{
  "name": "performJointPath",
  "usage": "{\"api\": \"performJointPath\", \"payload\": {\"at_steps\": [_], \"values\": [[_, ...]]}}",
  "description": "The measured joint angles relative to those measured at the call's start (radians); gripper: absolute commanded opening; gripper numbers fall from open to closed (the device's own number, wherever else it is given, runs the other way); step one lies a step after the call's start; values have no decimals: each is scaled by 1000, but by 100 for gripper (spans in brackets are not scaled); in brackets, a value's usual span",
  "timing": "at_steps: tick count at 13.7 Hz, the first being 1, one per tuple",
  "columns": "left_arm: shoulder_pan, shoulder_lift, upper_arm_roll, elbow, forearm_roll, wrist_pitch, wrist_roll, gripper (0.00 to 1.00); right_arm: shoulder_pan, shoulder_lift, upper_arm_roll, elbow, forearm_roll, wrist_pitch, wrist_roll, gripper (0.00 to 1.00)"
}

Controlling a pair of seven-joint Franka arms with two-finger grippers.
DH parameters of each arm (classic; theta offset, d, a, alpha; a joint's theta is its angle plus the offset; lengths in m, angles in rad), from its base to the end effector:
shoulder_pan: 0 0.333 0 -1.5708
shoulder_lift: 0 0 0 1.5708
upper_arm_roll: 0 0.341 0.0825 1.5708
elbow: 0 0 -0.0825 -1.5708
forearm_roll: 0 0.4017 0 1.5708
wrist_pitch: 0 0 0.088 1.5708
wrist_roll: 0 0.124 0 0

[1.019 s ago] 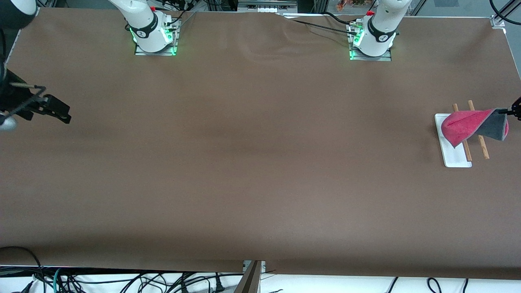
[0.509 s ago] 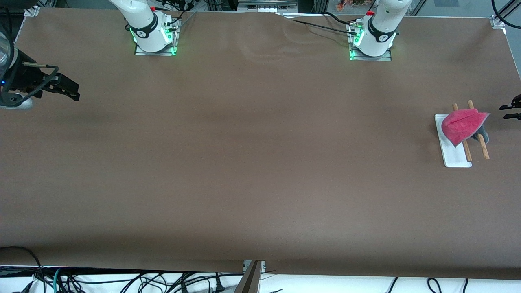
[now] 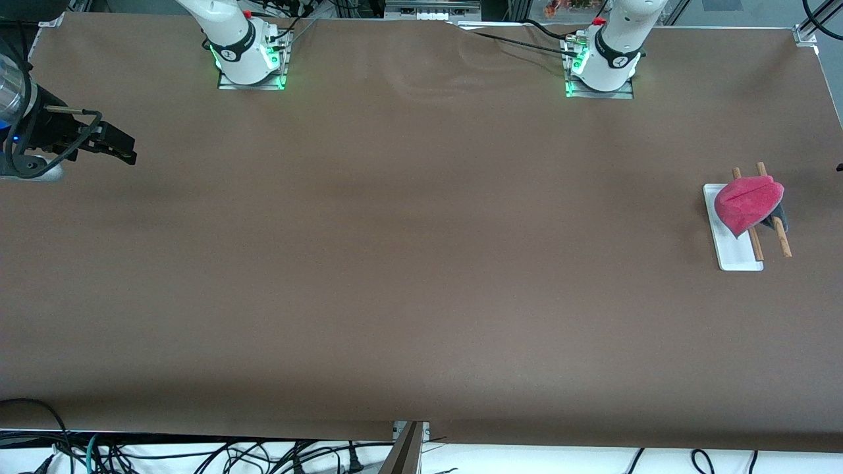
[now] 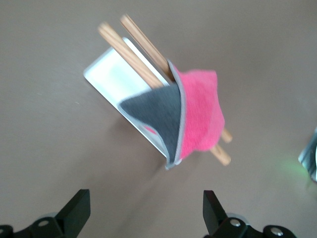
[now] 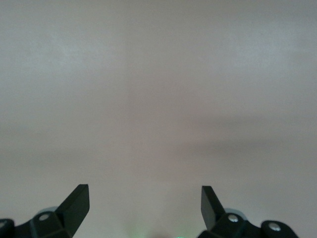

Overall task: Pass towel and hang on rack
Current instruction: 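Open the left gripper and lift it off the towel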

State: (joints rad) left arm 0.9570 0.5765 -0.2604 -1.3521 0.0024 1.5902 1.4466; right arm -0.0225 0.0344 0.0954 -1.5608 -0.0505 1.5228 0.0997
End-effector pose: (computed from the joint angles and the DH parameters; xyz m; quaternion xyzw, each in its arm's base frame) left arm 0.5151 0.4762 0.3748 0.9193 -0.3528 -0.0133 0.1737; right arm 0.5755 0.0346 0.6138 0.9990 -0.0137 -0.0339 0.0266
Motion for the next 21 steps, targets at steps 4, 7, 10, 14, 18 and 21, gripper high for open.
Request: {"api": "performJointPath", "payload": {"at_steps": [4,7,10,14,18,21], "values": [[-100,-105,-18,12,0,-70,-296,100,-1,5,-1,6,0,0,-8,100],[-209,-155,-44,10,0,-126,-535,100,-2,15,-5,9,0,0,-21,100],[-300,-183,-87,8,0,-175,-764,100,-2,18,-4,19,0,0,-22,100],[-334,-202,-234,-5,0,-204,-1071,100,-2,21,-4,20,0,1,-23,100],[-391,-273,-318,-67,0,-202,-1261,100,-1,21,-3,21,0,2,-24,100],[-667,-393,-121,-156,0,-181,-1354,100,-1,21,-3,22,0,3,-24,100]]}}
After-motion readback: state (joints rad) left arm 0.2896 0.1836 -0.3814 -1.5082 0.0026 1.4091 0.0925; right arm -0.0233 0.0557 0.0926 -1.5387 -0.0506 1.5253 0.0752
